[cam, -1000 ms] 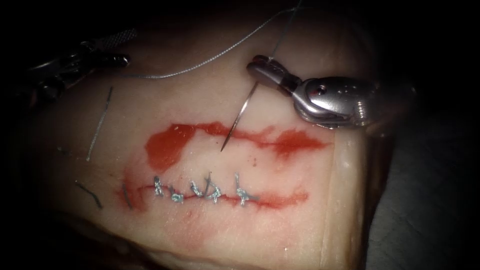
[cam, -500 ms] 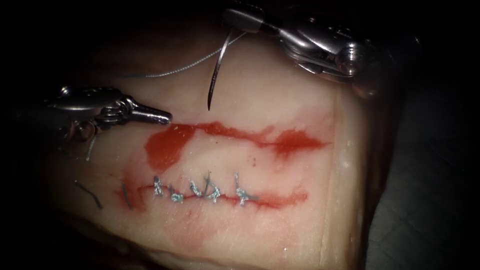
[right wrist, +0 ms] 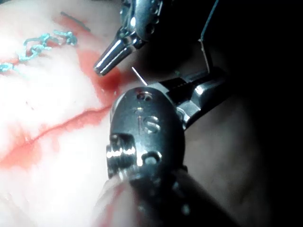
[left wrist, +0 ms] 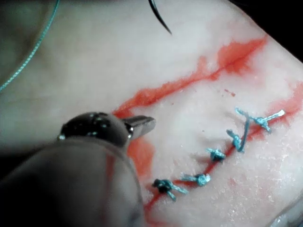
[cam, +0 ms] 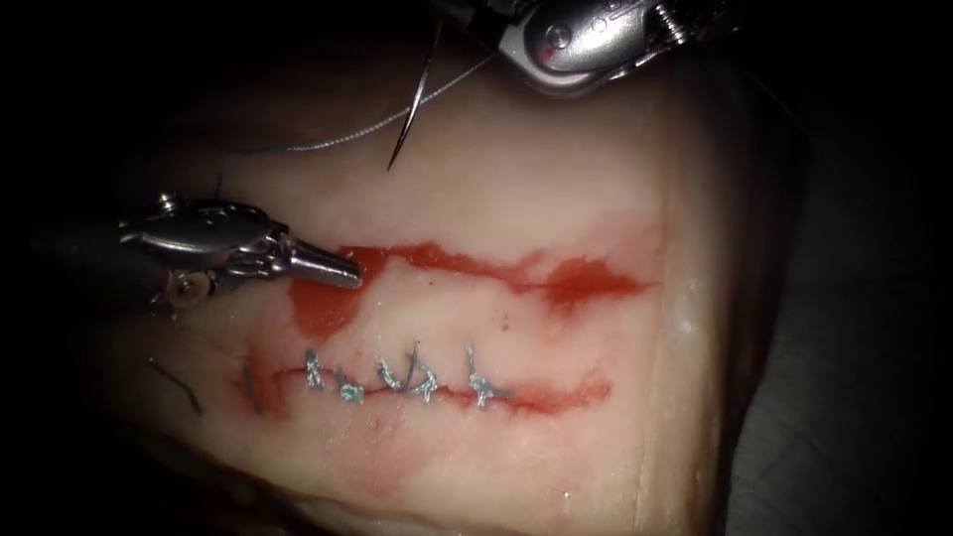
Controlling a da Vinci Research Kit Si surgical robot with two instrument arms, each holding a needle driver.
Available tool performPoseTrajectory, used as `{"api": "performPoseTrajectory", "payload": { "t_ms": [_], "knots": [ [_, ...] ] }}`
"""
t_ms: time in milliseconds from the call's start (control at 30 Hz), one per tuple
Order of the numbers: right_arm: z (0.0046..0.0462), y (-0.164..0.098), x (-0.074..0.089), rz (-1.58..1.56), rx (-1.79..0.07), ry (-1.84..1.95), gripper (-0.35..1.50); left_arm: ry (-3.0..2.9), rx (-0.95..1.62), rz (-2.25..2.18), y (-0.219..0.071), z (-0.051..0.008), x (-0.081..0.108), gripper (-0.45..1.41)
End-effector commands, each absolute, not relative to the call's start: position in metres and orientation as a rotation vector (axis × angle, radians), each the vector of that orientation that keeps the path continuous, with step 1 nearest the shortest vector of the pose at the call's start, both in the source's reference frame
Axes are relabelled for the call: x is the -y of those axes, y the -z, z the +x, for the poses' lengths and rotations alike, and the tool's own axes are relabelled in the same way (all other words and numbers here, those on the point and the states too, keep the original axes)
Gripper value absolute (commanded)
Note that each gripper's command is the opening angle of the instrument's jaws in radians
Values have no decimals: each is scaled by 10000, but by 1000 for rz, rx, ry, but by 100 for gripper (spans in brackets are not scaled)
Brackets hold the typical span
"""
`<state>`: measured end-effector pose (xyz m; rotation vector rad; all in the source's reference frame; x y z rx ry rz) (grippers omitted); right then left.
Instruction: Wound Closure
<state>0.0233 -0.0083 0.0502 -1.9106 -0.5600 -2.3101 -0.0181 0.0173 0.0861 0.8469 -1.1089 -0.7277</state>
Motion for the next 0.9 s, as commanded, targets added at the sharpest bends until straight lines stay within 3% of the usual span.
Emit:
{"api": "performPoseTrajectory", "payload": {
  "t_ms": [33, 900],
  "knots": [
    [251, -508, 84, -1920, 586, 2310, -35, 740, 1111, 826, -868, -188, -173, -45],
    [279, -554, 114, -1864, 726, 2785, -35, 760, 917, 752, -906, -197, -144, -45]
  ]
}}
